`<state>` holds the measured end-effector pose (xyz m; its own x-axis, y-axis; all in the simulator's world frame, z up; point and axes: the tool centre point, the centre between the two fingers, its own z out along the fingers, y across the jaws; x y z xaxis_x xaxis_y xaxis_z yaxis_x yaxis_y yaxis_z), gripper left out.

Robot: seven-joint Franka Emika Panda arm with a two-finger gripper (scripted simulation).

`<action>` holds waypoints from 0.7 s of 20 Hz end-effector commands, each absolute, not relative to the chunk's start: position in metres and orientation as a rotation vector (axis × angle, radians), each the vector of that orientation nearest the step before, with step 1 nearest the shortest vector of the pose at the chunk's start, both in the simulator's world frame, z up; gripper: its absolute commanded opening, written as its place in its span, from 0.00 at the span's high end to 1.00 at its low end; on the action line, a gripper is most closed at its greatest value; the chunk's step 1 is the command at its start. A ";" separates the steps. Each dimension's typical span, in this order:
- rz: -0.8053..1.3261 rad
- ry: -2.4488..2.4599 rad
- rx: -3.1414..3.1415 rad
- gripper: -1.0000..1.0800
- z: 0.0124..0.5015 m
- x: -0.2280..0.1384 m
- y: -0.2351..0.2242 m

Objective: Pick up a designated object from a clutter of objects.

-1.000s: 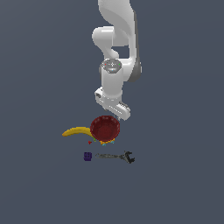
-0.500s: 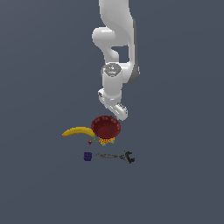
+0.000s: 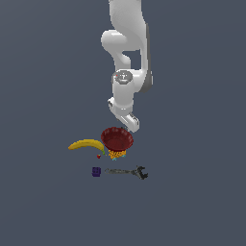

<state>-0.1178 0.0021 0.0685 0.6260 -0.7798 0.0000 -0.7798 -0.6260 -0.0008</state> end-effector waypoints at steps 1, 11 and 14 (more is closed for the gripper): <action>0.000 1.361 -2.831 0.04 0.065 -0.118 0.001; 0.000 1.369 -2.827 0.04 0.031 -0.120 0.000; 0.000 1.370 -2.827 0.04 0.025 -0.120 0.000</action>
<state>-0.1207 0.0014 0.0276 0.6218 -0.7832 -0.0020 -0.7832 -0.6218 0.0022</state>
